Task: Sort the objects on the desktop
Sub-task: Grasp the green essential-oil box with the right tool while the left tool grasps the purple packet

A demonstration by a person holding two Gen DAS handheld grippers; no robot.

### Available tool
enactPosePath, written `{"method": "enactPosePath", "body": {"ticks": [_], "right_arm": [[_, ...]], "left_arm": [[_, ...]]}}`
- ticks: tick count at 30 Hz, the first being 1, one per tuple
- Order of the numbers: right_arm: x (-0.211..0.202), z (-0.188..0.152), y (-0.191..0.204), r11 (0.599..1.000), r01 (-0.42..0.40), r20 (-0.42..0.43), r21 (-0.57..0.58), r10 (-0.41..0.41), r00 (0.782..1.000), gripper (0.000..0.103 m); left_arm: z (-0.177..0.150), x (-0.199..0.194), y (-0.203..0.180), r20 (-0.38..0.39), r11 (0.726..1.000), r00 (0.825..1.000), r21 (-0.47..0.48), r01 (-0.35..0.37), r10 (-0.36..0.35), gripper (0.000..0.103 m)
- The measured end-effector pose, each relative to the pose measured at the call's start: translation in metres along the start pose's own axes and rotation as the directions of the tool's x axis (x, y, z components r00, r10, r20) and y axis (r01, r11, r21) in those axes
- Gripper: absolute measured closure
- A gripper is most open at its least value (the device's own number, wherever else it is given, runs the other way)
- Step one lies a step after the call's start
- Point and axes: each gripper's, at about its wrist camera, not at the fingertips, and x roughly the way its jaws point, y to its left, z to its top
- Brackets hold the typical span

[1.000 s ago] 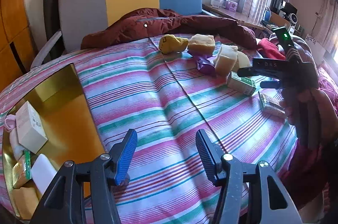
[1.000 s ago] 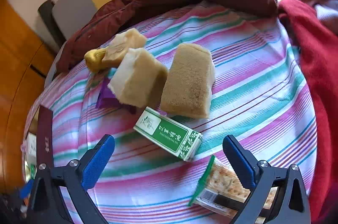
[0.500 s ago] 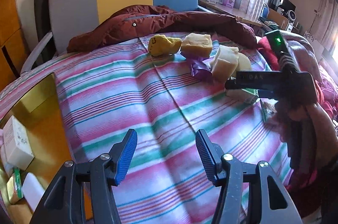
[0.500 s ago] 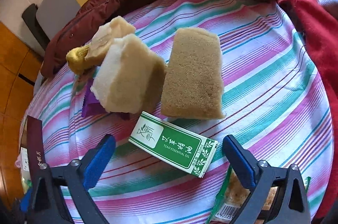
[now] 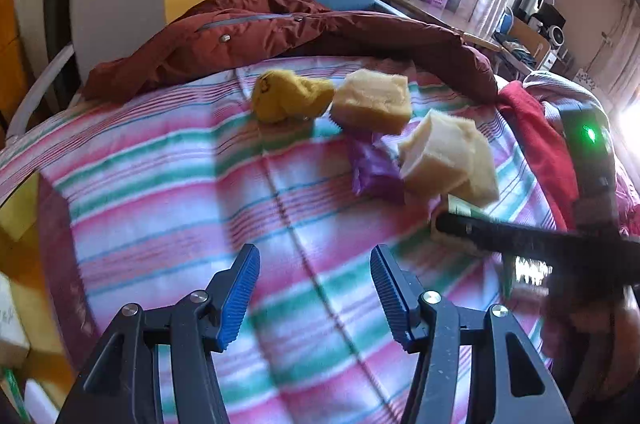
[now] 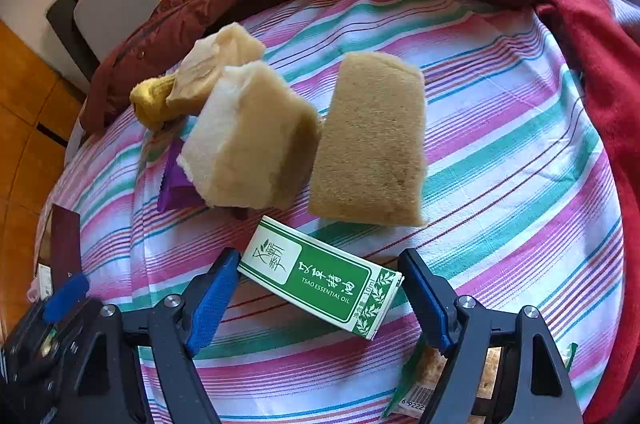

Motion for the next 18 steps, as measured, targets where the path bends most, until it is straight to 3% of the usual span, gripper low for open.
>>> {"method": "enactPosePath", "body": {"ticks": [8,18], "right_arm": [[-0.001,0.004,-0.008,1.000,0.020,-0.007,0.018,-0.020,1.000,0.022],[-0.001,0.005,-0.004,1.000,0.016,-0.013,0.004,-0.016,1.000,0.022]], "left_arm": [[0.043,0.040,-0.007,-0.028,0.999,0.999,-0.030,0.042,-0.043,0.043],[0.063,0.087,-0.024,-0.085,0.994,0.991,-0.009,0.106,-0.106,0.038]]}}
